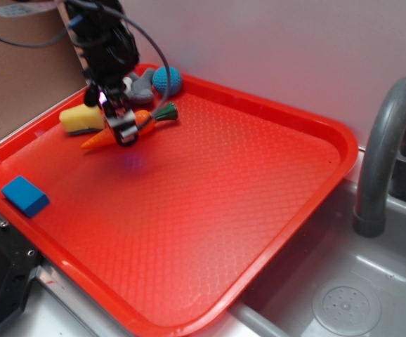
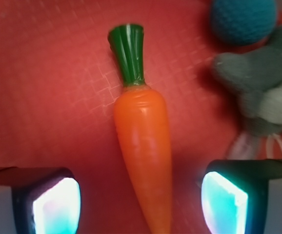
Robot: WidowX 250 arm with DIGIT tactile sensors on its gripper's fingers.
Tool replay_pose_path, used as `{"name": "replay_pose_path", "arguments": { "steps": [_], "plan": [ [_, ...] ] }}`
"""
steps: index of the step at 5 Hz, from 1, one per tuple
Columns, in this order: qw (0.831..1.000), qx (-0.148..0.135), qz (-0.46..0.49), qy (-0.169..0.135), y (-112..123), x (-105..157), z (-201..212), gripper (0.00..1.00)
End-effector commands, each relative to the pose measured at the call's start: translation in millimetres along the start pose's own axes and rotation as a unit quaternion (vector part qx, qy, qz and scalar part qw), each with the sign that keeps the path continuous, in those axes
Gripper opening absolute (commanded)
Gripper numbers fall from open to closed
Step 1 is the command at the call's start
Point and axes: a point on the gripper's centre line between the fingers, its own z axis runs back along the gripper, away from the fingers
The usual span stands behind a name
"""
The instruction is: Grab the carrot.
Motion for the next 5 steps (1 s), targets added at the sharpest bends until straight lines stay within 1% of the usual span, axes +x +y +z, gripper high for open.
{"name": "replay_pose_path", "arguments": {
  "steps": [1, 2, 3, 4, 5],
  "plan": [
    [0.999, 0.018, 0.024, 0.017, 13, 16, -14, 0.0],
    [1.0, 0.018, 0.01, 0.016, 5, 16, -9, 0.0],
    [1.0, -0.006, 0.024, -0.004, -17, 7, 44, 0.0],
    [0.992, -0.02, 0.121, -0.008, -32, -6, 96, 0.0],
    [0.984, -0.059, 0.169, -0.007, -30, -27, 146, 0.0]
  ]
}}
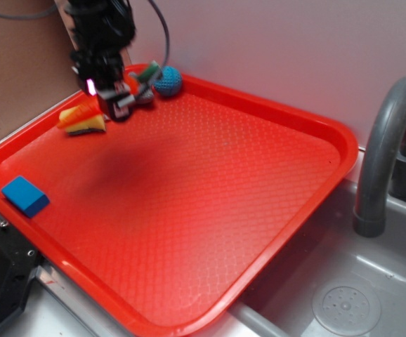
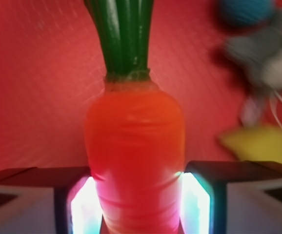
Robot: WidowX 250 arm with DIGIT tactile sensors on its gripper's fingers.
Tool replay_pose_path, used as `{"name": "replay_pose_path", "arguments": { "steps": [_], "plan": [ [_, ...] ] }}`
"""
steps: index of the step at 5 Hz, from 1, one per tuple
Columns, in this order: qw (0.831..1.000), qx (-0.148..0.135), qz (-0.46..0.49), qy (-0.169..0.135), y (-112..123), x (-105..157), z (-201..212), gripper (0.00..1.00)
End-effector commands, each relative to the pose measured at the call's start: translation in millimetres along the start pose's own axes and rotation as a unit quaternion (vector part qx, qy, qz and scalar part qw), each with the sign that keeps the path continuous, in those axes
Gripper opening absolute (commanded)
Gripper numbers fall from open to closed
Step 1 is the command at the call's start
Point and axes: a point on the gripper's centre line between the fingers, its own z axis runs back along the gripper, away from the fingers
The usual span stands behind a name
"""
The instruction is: Grab the carrot.
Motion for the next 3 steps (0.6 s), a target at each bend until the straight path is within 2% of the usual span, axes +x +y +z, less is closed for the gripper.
{"name": "replay_pose_path", "arguments": {
  "steps": [1, 2, 3],
  "plan": [
    [0.996, -0.044, 0.065, -0.036, 0, -38, 100, 0.0],
    [0.994, -0.086, 0.045, -0.053, -5, -58, 114, 0.0],
    [0.996, -0.083, 0.025, -0.02, -13, -54, 100, 0.0]
  ]
}}
